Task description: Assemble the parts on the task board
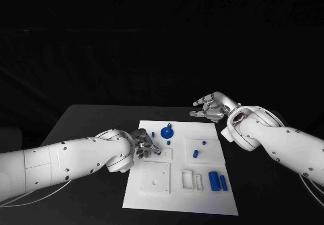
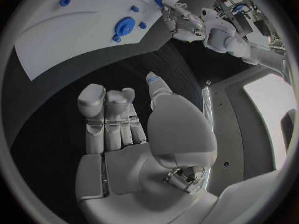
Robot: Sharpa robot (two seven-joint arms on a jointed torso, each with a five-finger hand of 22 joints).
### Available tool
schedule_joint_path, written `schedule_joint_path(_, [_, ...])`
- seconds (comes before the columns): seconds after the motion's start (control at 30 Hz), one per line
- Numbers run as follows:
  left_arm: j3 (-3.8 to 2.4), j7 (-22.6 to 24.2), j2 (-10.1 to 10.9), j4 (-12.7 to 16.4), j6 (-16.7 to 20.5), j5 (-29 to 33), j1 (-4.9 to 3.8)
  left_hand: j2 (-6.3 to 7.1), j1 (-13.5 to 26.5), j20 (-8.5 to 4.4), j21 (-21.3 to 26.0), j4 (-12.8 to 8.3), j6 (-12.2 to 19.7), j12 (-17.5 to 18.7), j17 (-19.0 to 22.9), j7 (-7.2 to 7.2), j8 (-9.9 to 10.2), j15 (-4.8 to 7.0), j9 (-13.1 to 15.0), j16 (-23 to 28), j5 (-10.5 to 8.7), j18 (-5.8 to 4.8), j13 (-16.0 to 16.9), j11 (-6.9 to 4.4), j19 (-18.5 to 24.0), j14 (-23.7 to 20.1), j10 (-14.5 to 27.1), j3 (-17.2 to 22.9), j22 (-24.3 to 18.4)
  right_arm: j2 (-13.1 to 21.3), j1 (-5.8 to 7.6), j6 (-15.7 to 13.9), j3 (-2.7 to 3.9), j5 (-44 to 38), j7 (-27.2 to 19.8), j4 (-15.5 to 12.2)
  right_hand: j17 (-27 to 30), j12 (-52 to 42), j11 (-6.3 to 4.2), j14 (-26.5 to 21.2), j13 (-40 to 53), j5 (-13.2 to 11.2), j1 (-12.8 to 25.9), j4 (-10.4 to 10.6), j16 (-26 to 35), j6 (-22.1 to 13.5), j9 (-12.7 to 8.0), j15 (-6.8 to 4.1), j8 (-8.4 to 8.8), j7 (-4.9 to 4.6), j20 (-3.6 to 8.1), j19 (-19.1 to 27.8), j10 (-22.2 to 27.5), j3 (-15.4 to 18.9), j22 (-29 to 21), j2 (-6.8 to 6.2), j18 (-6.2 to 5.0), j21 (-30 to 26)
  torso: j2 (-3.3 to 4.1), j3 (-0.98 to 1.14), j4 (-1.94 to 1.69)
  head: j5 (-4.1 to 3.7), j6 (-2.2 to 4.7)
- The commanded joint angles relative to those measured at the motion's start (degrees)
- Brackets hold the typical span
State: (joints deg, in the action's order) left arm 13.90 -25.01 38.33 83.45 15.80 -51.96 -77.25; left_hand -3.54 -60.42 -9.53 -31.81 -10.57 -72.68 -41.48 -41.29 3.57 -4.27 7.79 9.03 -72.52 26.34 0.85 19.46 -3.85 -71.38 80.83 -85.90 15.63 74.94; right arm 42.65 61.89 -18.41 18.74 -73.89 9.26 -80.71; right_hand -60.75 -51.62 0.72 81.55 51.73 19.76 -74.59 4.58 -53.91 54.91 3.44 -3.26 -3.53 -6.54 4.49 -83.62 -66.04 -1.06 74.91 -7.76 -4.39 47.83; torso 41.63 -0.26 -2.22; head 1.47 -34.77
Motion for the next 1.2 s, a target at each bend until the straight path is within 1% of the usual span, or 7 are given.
schedule_joint_path(0.03, [0.04,-0.7,-0.1,0.0,-1.1,-0.6,0.07,-0.66,-0.1,-0.38,0.3,-0.1,-10.7,-0.3,-0.1,-6.36,-0.3,1.1,14.1,-0.3,0.16,-0.84,0.1,-2.45,-0.8,-0.7,-0.8,0.5,1.0,-0.1,0.0,0.2,0.03,0.2,-0.6,0.0,0.0,-0.3,-0.24,-0.2,-0.1,0.2,0.0,-0.2,-0.1,0.3,0.0,-0.21,0.07,-0.04,0.0,-0.2,0.3,0.0,6.0,0.36,-0.26,0.0,0.01,-0.01,0.0,-0.05,-0.04])
schedule_joint_path(0.27, [0.03,-1.2,-0.1,0.1,-2.6,-0.6,0.07,-0.65,0.2,-0.29,0.5,-0.3,-10.7,-0.4,0.0,-6.35,-0.3,1.02,14.1,-0.3,0.93,-0.84,0.2,-2.39,-0.7,-0.7,-0.8,0.7,1.0,-0.1,0.0,0.2,0.03,0.2,-0.6,0.0,0.0,-0.3,-0.24,-0.2,-0.1,0.2,0.0,-0.2,-0.1,0.3,0.0,-0.21,0.07,-0.04,0.0,-0.2,0.3,0.0,6.0,0.36,-0.26,0.0,0.03,-0.01,-0.03,-0.12,-0.12])
schedule_joint_path(0.37, [0.03,-1.5,-0.2,0.1,-3.8,-0.6,0.07,-0.57,1.1,-0.26,0.6,-1.0,-10.8,-0.5,-0.2,-6.38,-0.4,0.99,14.2,-0.5,2.24,-0.83,0.4,-2.35,-0.7,-0.8,-0.8,1.1,1.1,-0.1,0.0,0.2,0.03,0.3,-0.6,0.1,0.0,-0.4,-0.26,-0.1,-0.1,0.3,0.0,-0.2,-0.2,0.4,0.0,-0.22,0.06,-0.04,0.02,-0.2,0.2,-0.1,6.0,0.45,-0.24,0.1,0.01,0.01,-0.05,-0.21,-0.13])
schedule_joint_path(0.5, [0.03,-1.8,-0.2,0.0,-5.0,-0.5,0.07,-0.78,1.9,-0.2,0.6,-0.6,-10.9,-0.7,-0.5,-6.44,-0.5,0.95,14.2,-0.7,2.46,-0.84,0.6,-2.31,-0.7,-0.8,-0.8,1.0,1.1,-0.1,0.0,0.3,0.03,0.3,-0.6,0.1,0.0,-0.4,-0.26,-0.1,-0.1,0.4,0.0,-0.3,-0.2,0.3,0.0,-0.22,0.07,-0.03,0.02,-0.2,0.3,-0.1,6.0,0.46,-0.25,0.0,0.01,0.04,0.01,-0.14,-0.16])
schedule_joint_path(0.83, [0.03,-2.2,-0.5,0.1,-7.1,-0.3,0.07,-0.96,2.4,-0.09,0.6,-0.5,-11.0,-0.8,-0.5,-6.45,-0.5,0.84,14.2,-0.8,2.04,-0.84,0.8,-2.25,-0.5,-0.9,-0.8,1.1,1.1,-0.2,0.0,0.3,0.03,0.3,-0.6,0.2,0.1,-0.4,-0.26,-0.1,-0.1,0.9,0.0,-0.4,-0.2,0.3,0.0,-0.23,0.07,-0.05,0.02,-0.2,0.3,-0.2,6.1,0.53,-0.23,0.1,0.04,0.07,0.02,-0.13,-0.17])
schedule_joint_path(0.97, [0.03,-2.3,-0.5,0.0,-7.3,-0.3,0.07,-1.52,2.8,-0.07,0.6,0.1,-11.1,-0.8,-0.4,-6.47,-0.5,0.83,14.2,-0.8,1.21,-0.84,0.9,-2.24,-0.6,-0.9,-0.8,1.0,1.1,-0.2,0.0,0.3,0.03,0.3,-0.7,0.2,0.1,-0.4,-0.27,-0.1,-0.1,1.1,0.1,-0.4,-0.2,0.3,0.0,-0.23,0.08,-0.05,0.03,-0.2,0.3,-0.3,6.0,0.52,-0.24,0.1,0.02,0.07,0.0,-0.14,-0.21])
schedule_joint_path(1.2, [0.03,-2.5,-0.6,-0.1,-7.6,-0.3,0.07,-1.99,3.1,-0.05,0.6,0.5,-11.1,-0.8,-0.4,-6.48,-0.6,0.81,14.2,-0.9,0.7,-0.84,1.0,-2.24,-0.6,-0.9,-0.8,0.9,1.1,-0.3,0.0,0.2,0.03,0.4,-0.7,0.2,0.1,-0.4,-0.28,-0.2,-0.1,1.4,0.1,-0.4,-0.2,0.3,0.0,-0.24,0.08,-0.04,0.03,-0.2,0.3,-0.3,6.0,0.5,-0.25,0.0,0.06,0.04,0.02,-0.12,-0.2])
